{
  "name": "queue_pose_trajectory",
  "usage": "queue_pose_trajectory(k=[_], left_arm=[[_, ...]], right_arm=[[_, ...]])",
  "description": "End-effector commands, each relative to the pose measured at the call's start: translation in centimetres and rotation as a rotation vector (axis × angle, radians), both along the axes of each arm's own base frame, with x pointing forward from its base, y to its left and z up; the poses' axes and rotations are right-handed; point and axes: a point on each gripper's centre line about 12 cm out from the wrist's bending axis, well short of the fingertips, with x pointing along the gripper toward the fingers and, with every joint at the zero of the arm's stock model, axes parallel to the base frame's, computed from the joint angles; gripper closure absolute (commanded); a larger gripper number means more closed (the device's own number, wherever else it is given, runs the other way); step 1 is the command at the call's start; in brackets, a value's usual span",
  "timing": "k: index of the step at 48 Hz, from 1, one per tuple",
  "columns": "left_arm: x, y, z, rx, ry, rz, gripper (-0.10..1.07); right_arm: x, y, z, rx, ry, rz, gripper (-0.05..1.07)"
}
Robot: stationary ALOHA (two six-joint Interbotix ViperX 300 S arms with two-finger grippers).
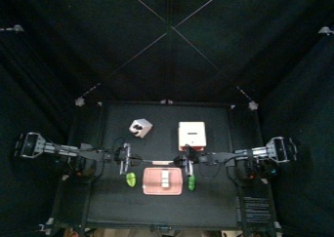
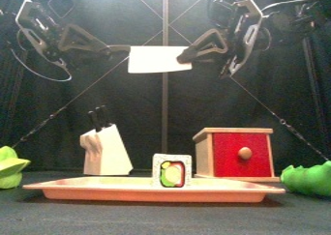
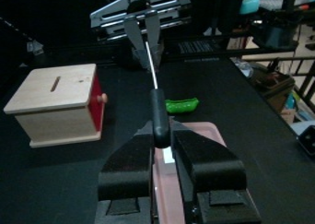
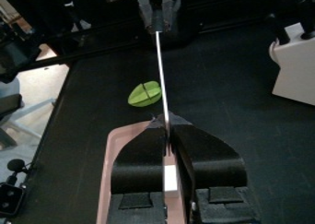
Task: Cut sushi roll
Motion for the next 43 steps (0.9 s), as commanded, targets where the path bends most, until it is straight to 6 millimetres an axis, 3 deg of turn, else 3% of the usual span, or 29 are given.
queue_pose_trajectory(k=[1,19,30,43], left_arm=[[0.2,-0.8,0.4,0.009,0.002,-0.029,0.52],[0.2,-2.2,0.4,-0.078,0.032,-0.036,0.53],[0.9,-3.0,-0.4,-0.054,0.122,-0.042,0.53],[1.7,-3.4,-1.4,-0.011,0.169,-0.043,0.53]], right_arm=[[0.0,0.7,0.4,-0.01,0.019,0.02,0.75],[0.0,3.5,0.0,-0.03,0.121,0.09,0.75],[0.2,4.1,-0.5,-0.014,0.143,0.096,0.75],[1.0,4.3,-2.7,-0.022,0.26,0.088,0.75]])
